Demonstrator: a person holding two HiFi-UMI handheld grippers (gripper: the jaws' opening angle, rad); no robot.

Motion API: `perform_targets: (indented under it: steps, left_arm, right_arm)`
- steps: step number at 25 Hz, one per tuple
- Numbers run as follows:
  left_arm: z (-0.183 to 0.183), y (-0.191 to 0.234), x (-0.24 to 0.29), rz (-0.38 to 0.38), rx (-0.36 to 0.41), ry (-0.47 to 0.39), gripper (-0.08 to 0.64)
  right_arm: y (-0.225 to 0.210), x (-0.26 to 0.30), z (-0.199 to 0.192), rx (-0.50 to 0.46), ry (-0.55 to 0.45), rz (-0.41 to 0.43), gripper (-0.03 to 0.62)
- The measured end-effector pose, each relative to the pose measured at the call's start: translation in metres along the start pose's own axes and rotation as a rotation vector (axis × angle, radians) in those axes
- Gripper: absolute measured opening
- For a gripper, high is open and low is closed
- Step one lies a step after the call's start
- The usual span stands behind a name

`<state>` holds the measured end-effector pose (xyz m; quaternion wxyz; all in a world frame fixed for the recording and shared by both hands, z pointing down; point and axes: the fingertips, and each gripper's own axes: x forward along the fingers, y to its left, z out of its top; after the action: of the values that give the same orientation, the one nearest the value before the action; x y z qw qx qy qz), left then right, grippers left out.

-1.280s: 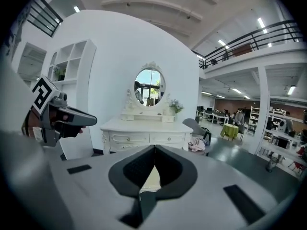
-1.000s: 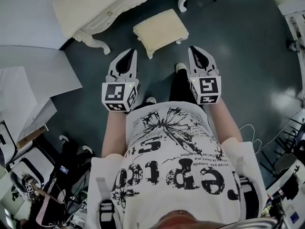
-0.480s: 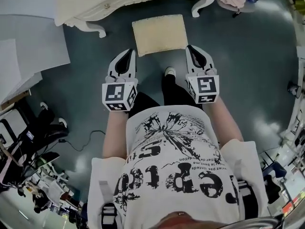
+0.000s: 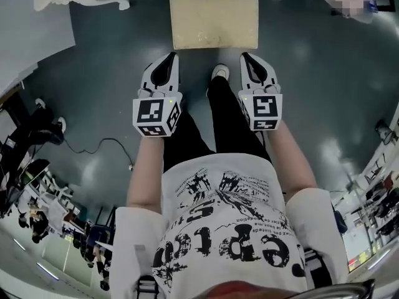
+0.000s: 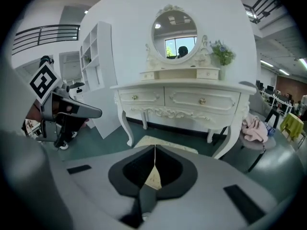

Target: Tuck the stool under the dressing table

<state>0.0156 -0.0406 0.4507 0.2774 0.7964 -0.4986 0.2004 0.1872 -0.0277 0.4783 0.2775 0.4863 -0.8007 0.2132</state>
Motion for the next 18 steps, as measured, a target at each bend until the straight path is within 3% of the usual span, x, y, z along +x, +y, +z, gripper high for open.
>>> perform_targets:
  steps: [6,14,18]
  left_arm:
    - [-0.099,0.026,0.054,0.013,-0.067,0.098,0.020]
    - [-0.193,0.033,0.126,0.005,-0.081,0.158,0.020]
    - [-0.239,0.028,0.143,-0.002,-0.108,0.210,0.020]
  right_arm:
    - [0.006,0.068,-0.087,0.043,0.109,0.015,0.018]
    - [0.000,0.131,-0.177,0.054,0.178,0.005,0.018]
    - [-0.011,0.143,-0.211,0.049,0.215,-0.041,0.018]
